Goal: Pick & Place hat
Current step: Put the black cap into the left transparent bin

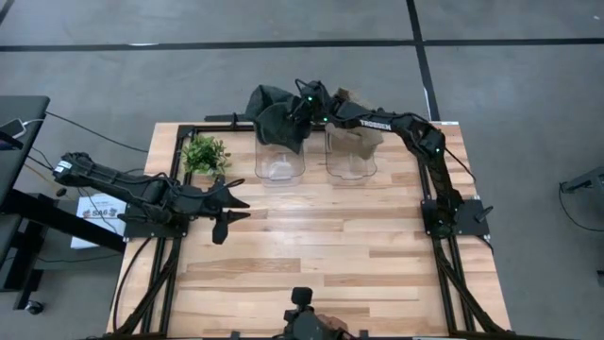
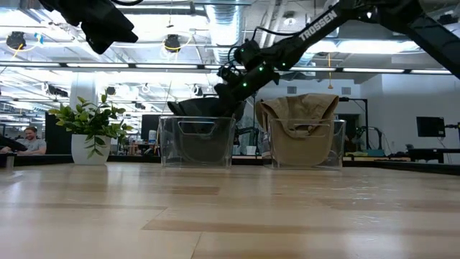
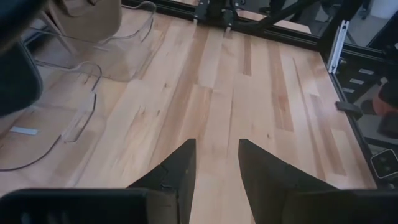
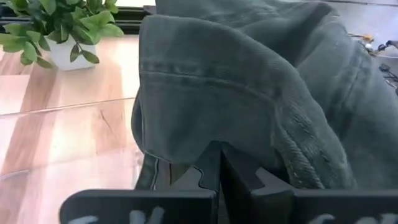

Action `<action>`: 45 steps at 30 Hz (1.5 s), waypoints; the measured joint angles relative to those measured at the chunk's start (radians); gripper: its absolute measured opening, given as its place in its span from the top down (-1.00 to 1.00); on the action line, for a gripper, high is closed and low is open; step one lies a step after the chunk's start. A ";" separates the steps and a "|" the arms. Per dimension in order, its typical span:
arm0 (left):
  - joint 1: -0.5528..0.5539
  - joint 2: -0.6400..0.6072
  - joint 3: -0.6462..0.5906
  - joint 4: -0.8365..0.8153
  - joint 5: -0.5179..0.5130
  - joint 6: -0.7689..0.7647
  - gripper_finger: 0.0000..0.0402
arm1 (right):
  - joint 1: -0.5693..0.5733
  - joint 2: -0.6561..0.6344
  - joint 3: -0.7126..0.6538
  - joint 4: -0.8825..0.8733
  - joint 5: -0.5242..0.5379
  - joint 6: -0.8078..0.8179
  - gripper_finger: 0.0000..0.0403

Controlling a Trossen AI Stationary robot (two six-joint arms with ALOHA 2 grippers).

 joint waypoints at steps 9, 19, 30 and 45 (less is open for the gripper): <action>0.000 0.000 0.000 0.000 0.001 0.000 0.41 | 0.004 0.006 0.000 0.117 -0.068 0.022 1.00; 0.000 0.000 0.000 0.000 0.001 0.000 0.41 | -0.021 0.007 0.000 0.192 -0.256 0.065 1.00; 0.000 0.000 0.000 0.000 0.001 0.028 0.41 | -0.034 0.000 0.000 0.440 -0.347 0.189 1.00; 0.050 0.000 0.001 0.000 -0.013 0.045 0.41 | 0.043 -0.182 0.002 0.053 -0.296 0.128 1.00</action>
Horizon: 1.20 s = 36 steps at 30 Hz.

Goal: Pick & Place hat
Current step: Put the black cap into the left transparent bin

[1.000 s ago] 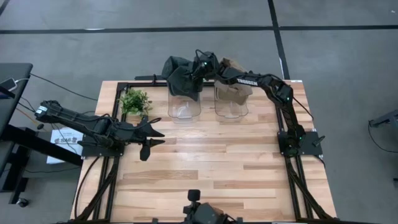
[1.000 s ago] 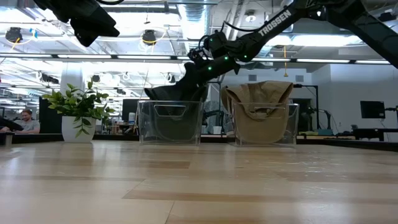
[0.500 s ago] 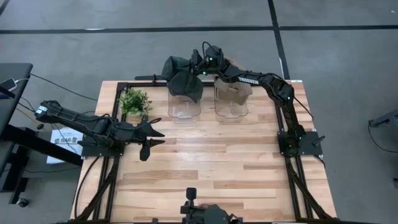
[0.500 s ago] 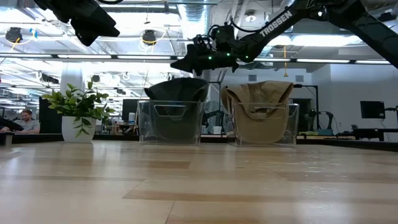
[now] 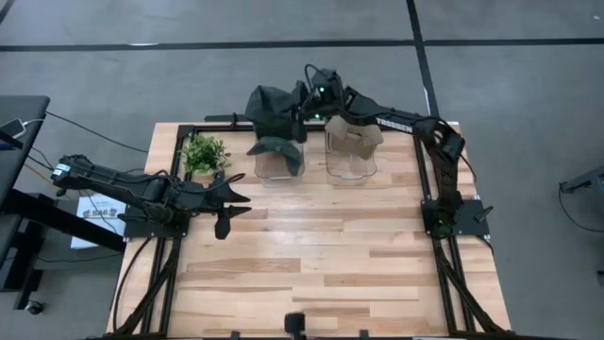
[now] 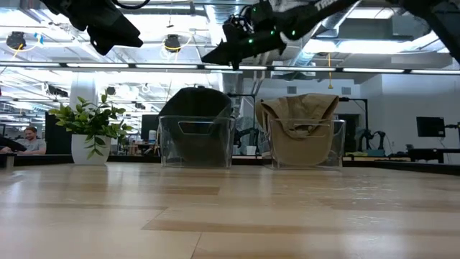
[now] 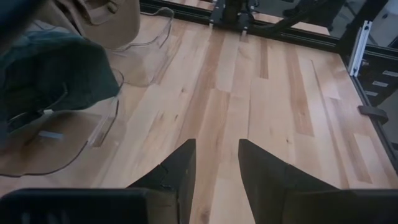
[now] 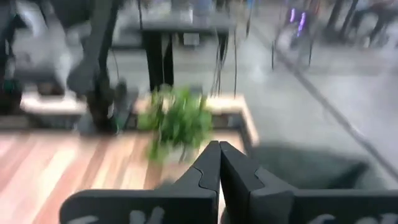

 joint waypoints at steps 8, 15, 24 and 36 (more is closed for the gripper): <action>0.000 0.000 0.000 0.000 0.000 0.000 0.41 | 0.166 -0.082 0.000 -0.379 0.318 -0.137 1.00; 0.000 0.000 0.000 0.000 0.000 0.000 0.41 | 0.320 -0.070 -0.001 -0.507 0.468 -0.105 1.00; -0.001 0.000 0.000 0.000 0.003 -0.004 0.41 | 0.325 0.075 -0.002 -0.539 0.648 -0.075 1.00; -0.002 0.000 0.000 0.000 0.008 -0.019 0.41 | 0.188 0.104 -0.002 -0.408 0.998 -0.239 1.00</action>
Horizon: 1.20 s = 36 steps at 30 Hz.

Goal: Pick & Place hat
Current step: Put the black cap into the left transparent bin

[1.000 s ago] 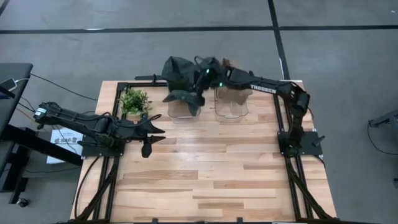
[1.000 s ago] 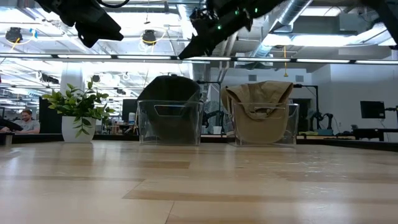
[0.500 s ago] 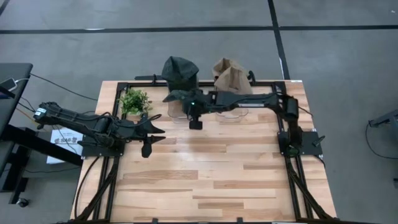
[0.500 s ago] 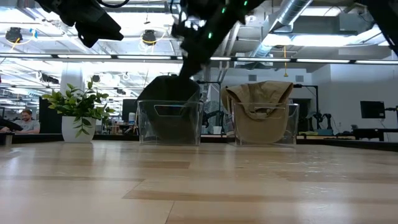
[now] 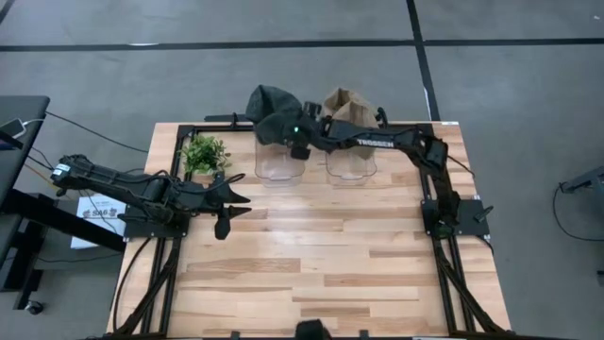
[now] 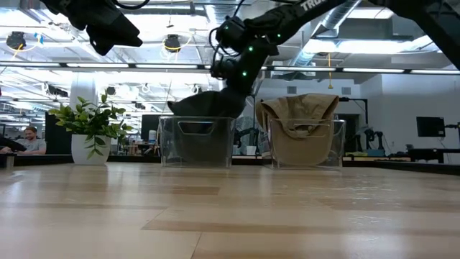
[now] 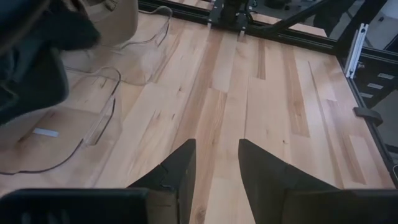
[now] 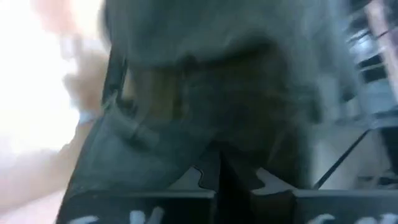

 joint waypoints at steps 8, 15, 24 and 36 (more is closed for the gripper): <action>0.000 0.000 0.000 0.007 0.000 0.000 0.41 | -0.113 0.007 0.001 0.266 -0.203 -0.120 1.00; 0.000 0.000 0.000 0.008 -0.004 0.005 0.41 | -0.192 0.007 0.001 0.397 -0.385 -0.019 1.00; 0.000 0.000 0.000 0.008 -0.004 0.008 0.41 | -0.215 0.007 0.001 0.399 -0.540 0.028 1.00; 0.000 0.000 0.000 0.008 -0.004 0.008 0.41 | -0.213 0.006 0.001 0.339 -0.497 0.040 1.00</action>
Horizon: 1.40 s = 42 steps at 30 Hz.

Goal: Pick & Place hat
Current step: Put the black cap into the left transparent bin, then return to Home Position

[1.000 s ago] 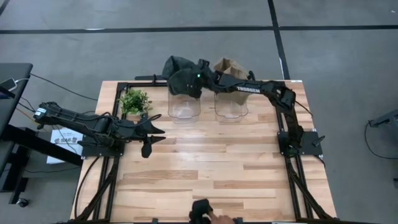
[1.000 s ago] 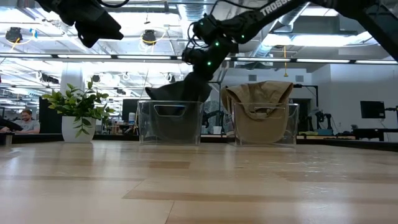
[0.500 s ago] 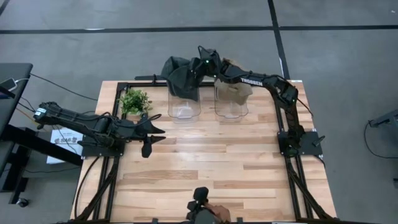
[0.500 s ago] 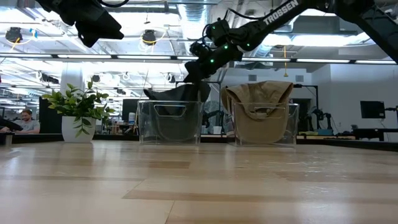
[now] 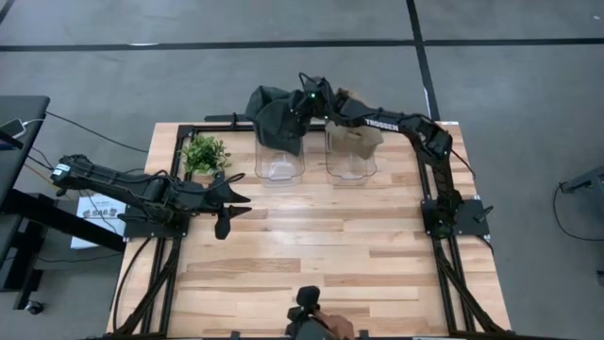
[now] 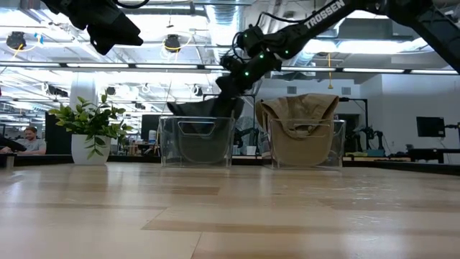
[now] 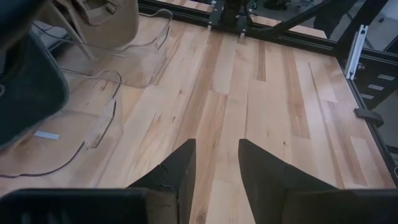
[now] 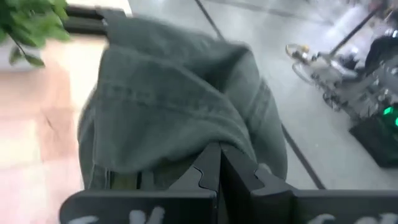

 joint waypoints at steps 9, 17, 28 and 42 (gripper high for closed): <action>0.000 0.000 0.000 -0.001 0.000 0.000 0.41 | 0.041 -0.004 0.033 0.025 -0.002 -0.032 1.00; 0.000 0.000 0.000 -0.003 0.000 0.004 0.41 | 0.056 -0.005 0.116 -0.086 -0.002 0.002 1.00; -0.002 -0.066 -0.058 0.080 -0.034 0.026 0.41 | 0.105 -0.187 0.131 -0.296 -0.142 0.105 1.00; -0.019 -0.380 -0.495 0.330 0.008 -0.095 0.41 | 0.342 -0.754 -0.509 -0.200 -0.047 0.323 1.00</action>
